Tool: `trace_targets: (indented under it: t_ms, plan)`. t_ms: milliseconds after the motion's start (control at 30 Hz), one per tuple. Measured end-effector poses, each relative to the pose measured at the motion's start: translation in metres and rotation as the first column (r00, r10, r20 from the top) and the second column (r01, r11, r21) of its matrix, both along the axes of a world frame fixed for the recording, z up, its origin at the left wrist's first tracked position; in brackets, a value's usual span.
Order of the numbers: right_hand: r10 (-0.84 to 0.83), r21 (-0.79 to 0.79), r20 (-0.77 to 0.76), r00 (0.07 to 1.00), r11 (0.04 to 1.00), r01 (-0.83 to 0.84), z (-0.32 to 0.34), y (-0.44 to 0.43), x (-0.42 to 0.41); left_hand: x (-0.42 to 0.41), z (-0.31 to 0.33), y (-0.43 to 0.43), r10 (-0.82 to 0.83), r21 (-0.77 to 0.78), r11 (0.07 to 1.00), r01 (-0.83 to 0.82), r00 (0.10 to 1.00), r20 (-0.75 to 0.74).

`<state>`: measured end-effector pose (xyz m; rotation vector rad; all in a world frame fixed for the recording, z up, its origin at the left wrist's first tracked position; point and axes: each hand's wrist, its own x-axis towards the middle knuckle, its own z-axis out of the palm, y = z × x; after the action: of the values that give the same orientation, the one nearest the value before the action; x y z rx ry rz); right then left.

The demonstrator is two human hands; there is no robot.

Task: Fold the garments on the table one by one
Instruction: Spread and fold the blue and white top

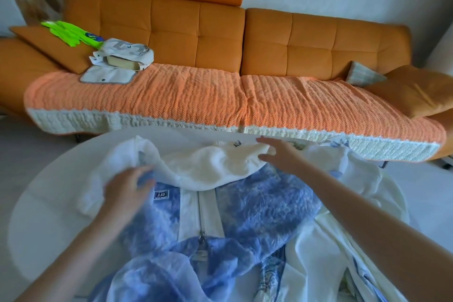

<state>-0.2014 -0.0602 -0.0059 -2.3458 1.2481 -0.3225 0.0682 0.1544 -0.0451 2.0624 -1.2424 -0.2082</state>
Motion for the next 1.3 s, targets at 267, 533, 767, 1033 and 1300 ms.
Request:
trace_targets:
  t_ms: [267,533,767,1033,1300]
  plan:
    - [0.275,-0.028,-0.64,0.718,0.925,-0.379,-0.052,0.031,-0.001,-0.11,-0.073,0.052,-0.604,0.507,0.76,0.407,0.73,0.32]
    - [0.197,-0.331,-0.451,0.871,0.869,-0.368,-0.024,0.054,-0.006,-0.01,-0.073,0.036,-0.466,0.572,0.81,0.13,0.735,0.493]
    - [0.572,0.257,-0.145,0.807,0.809,-0.528,0.006,0.161,0.043,0.019,-0.008,-0.027,-0.246,0.572,0.818,-0.065,0.859,0.449]
    - [0.189,0.147,-0.066,0.98,0.973,-0.178,-0.012,0.067,0.067,0.01,-0.029,0.025,0.193,-0.052,0.978,-0.201,0.972,-0.137]
    - [0.127,0.176,-0.256,0.958,0.981,-0.083,-0.068,0.068,0.113,-0.042,-0.074,0.045,0.335,0.043,0.942,-0.332,0.938,-0.085]
